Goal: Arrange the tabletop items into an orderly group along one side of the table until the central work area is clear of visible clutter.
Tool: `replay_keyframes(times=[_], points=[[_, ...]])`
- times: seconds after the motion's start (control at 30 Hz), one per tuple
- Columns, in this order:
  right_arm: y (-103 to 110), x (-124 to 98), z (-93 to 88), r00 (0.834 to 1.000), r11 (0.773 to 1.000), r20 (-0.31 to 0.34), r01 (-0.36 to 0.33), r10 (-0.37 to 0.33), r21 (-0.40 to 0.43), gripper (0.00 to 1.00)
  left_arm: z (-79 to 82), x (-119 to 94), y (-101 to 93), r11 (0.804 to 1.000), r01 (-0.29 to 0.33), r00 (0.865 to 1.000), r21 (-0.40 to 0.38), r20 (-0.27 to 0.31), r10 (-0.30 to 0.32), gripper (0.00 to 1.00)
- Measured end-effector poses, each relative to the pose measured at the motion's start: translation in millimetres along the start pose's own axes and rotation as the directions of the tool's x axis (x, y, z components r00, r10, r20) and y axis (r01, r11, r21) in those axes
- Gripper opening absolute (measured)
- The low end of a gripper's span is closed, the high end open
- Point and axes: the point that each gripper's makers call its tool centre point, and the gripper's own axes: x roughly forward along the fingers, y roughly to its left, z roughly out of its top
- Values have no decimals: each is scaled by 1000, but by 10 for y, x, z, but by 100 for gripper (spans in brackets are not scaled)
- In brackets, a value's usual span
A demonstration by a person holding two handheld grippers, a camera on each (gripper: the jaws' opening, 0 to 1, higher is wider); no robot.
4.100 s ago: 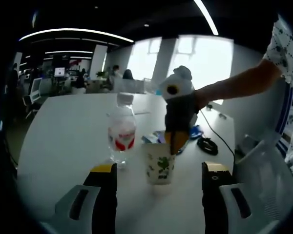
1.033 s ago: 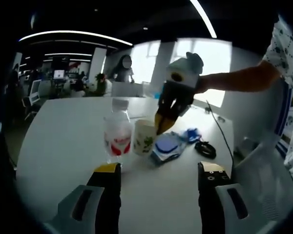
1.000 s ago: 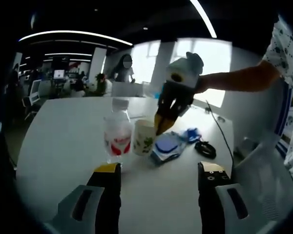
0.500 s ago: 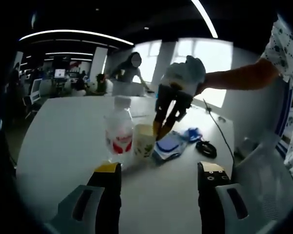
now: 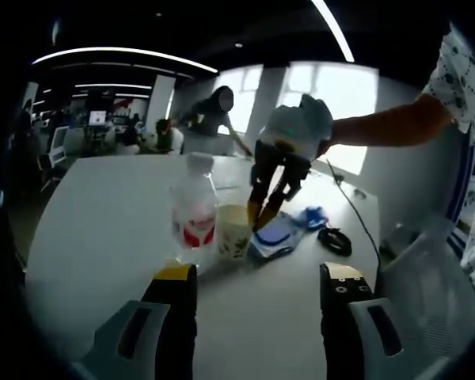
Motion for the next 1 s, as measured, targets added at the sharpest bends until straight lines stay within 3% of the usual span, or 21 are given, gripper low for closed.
replay_keyframes(times=[1.0], points=[[0,81,-36,1000,1000,-11,-1,1,-7,0,-15,0,12,1000,-6,1000,-10,6,6,58]])
